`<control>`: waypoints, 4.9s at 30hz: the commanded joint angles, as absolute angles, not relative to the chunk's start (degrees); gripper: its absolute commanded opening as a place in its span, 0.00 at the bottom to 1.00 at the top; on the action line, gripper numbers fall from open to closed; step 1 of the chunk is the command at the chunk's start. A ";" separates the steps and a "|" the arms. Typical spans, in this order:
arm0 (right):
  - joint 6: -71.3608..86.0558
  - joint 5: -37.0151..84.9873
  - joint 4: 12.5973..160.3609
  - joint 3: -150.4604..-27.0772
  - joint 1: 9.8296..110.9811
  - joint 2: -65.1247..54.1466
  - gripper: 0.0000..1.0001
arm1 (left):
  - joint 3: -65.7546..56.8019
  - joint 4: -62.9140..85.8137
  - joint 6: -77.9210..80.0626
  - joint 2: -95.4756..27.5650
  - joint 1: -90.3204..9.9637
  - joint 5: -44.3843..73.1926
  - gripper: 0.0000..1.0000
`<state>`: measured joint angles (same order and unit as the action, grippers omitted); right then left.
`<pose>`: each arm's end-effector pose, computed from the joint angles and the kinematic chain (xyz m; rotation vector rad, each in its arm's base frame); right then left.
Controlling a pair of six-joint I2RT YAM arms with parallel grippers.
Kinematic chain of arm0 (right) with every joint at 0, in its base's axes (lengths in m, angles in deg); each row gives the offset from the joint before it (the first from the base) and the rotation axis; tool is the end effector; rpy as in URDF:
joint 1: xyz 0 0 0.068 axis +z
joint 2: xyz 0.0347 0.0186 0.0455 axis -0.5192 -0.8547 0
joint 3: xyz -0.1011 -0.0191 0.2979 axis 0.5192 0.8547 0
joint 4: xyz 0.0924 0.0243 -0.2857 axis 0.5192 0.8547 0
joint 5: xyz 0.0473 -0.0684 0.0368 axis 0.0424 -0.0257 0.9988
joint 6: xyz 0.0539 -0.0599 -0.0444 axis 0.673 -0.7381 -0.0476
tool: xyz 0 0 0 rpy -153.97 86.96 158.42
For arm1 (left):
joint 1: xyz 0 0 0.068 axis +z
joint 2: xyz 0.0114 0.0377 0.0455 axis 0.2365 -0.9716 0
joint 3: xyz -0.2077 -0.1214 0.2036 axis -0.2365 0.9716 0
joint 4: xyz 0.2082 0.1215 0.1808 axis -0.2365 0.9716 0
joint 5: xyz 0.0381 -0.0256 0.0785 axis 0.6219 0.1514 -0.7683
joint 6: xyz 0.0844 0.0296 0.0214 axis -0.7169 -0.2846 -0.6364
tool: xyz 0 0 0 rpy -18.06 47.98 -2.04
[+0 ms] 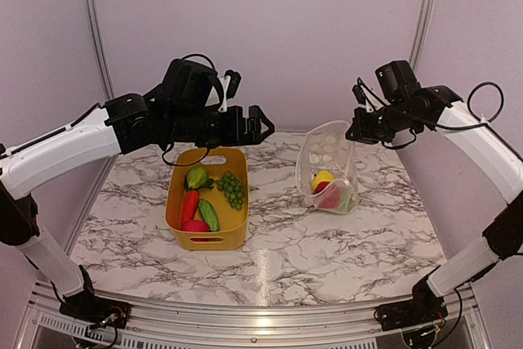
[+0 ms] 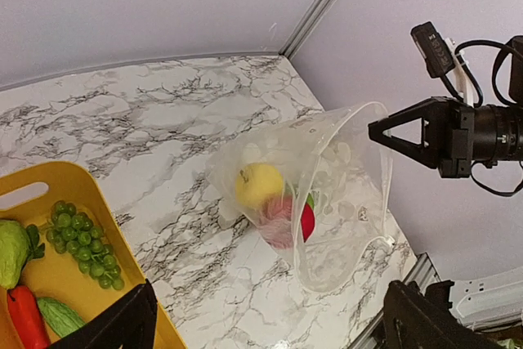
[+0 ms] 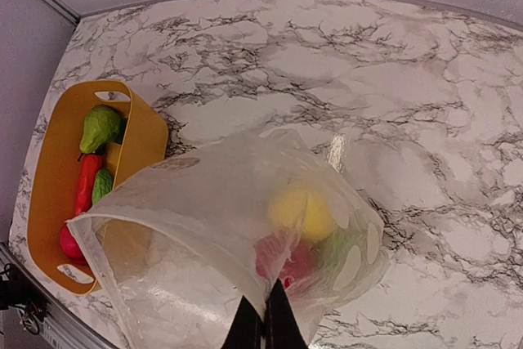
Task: Place the food in the zip-top bag and seal the zipper
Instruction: Pick up the fake fruit from the bin, then place the fake fruit in the zipper food storage bag.
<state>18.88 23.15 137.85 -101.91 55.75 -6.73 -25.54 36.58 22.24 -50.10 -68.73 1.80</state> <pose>0.3298 0.1608 0.3989 -0.1877 2.4080 0.4941 0.2682 -0.3728 0.4324 0.3462 2.0325 -0.9196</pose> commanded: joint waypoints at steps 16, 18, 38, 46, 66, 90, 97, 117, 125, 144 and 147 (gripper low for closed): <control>17.39 27.88 133.13 -100.74 55.25 -6.82 0.00 | -7.52 23.59 31.79 -41.83 -59.03 3.94 0.77; 18.27 29.15 131.71 -99.32 55.27 -6.75 0.00 | -6.86 21.86 32.46 -42.55 -59.03 5.48 0.72; 19.12 32.96 129.14 -97.64 55.35 -6.69 0.00 | -15.15 34.00 33.33 -55.57 -58.63 -3.47 0.57; 19.51 34.33 128.13 -98.32 55.36 -8.07 0.00 | -15.90 38.20 39.33 -60.46 -57.22 -6.11 0.53; 20.54 34.19 127.86 -97.18 55.36 -7.47 0.00 | -19.91 37.80 40.48 -72.73 -53.14 2.77 0.45; 20.88 34.45 129.08 -96.45 55.36 -6.07 0.00 | -23.01 38.40 42.93 -82.09 -53.14 4.37 0.45; 21.14 34.53 129.59 -96.34 55.35 -5.55 0.00 | -22.32 36.75 41.83 -82.93 -52.80 4.92 0.29; 20.75 34.17 130.49 -96.86 55.36 -5.06 0.00 | -12.07 31.13 32.03 -62.47 -52.44 0.80 0.00; 20.51 34.58 130.74 -98.29 55.44 -6.60 0.00 | -11.53 25.37 27.49 -51.85 -53.09 4.47 0.00; 20.74 35.50 129.50 -100.63 55.62 -10.25 0.00 | -22.32 10.48 21.29 -55.38 -64.15 38.59 0.00; 21.20 35.59 129.03 -100.76 55.67 -10.36 0.00 | -21.56 9.51 22.70 -57.86 -65.39 40.48 0.00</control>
<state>20.46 35.11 130.40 -97.86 55.68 -9.60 -21.67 11.47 22.53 -53.81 -64.31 34.94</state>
